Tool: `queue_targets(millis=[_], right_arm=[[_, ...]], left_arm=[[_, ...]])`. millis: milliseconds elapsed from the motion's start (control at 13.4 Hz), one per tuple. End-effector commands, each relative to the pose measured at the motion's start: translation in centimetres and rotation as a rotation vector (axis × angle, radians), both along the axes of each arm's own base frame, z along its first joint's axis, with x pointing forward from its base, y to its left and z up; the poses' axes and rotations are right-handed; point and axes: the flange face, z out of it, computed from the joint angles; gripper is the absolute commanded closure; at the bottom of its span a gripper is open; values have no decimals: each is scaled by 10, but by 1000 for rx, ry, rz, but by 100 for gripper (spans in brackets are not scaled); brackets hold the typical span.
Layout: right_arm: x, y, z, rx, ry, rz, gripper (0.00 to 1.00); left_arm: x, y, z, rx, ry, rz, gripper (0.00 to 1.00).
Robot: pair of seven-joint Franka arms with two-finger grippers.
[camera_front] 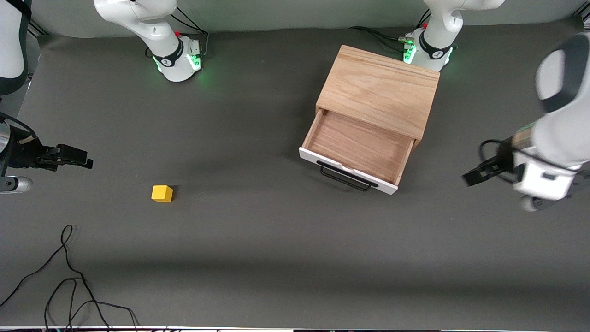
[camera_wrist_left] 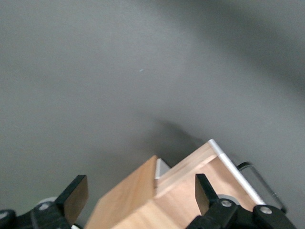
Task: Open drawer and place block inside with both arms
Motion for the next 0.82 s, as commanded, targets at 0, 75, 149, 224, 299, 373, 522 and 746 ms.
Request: queue_targets(millis=[0, 75, 149, 224, 299, 373, 522, 746], right_arm=[[1, 14, 3, 3, -9, 19, 0], [1, 13, 3, 4, -9, 17, 0], [1, 12, 4, 1, -10, 17, 0], [1, 13, 4, -10, -14, 22, 0], [2, 13, 4, -19, -16, 12, 0], [5, 13, 5, -19, -31, -1, 0], [5, 14, 3, -17, -28, 0, 0], [7, 15, -3, -12, -22, -1, 0]], left_arm=[[-30, 30, 6, -33, 14, -112, 0], [-33, 36, 7, -41, 13, -161, 0], [-36, 37, 8, -45, 5, -202, 0], [-38, 38, 11, -50, 0, -249, 0], [-38, 38, 12, -58, -6, -316, 0], [-39, 39, 17, -64, -19, -383, 0], [-38, 40, 21, -65, -45, -507, 0], [-45, 41, 35, -51, -89, -528, 0]])
